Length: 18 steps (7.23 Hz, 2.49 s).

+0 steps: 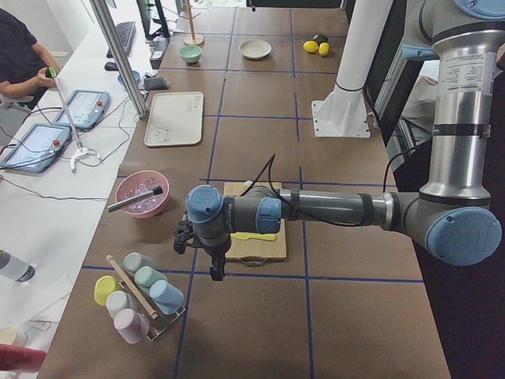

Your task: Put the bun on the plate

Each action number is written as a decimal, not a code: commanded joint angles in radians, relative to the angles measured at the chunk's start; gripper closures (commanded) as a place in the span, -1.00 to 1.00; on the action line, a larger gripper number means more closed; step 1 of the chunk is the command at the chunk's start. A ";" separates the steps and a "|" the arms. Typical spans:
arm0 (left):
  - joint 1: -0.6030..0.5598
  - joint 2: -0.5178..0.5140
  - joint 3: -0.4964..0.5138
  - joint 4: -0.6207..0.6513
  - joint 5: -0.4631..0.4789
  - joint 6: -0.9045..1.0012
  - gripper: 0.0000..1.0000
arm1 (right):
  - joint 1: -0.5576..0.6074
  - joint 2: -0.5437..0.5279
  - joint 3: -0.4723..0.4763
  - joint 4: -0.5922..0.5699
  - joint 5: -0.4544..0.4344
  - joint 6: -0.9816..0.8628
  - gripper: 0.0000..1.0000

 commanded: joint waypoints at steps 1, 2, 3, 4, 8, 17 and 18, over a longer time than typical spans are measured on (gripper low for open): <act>0.000 0.015 -0.007 -0.001 -0.001 0.000 -1.00 | -0.001 -0.011 0.006 0.002 0.003 0.011 -1.00; 0.000 0.041 -0.026 -0.007 0.001 0.000 -1.00 | -0.001 -0.011 0.008 0.008 0.008 0.016 -1.00; 0.001 0.067 -0.065 -0.011 -0.002 -0.002 -1.00 | -0.001 -0.015 0.000 0.006 0.050 0.016 -1.00; 0.001 0.070 -0.070 -0.012 -0.002 -0.002 -1.00 | -0.001 -0.018 0.002 0.008 0.063 0.014 -1.00; 0.001 0.067 -0.063 -0.015 -0.044 -0.005 -1.00 | -0.013 -0.012 0.006 0.011 0.058 0.013 -1.00; 0.001 0.072 -0.069 -0.020 -0.037 0.001 -1.00 | -0.269 -0.021 -0.225 0.844 0.041 0.910 -0.97; 0.001 0.072 -0.069 -0.020 -0.037 0.001 -1.00 | -0.290 -0.021 -0.227 0.844 0.043 0.910 -0.97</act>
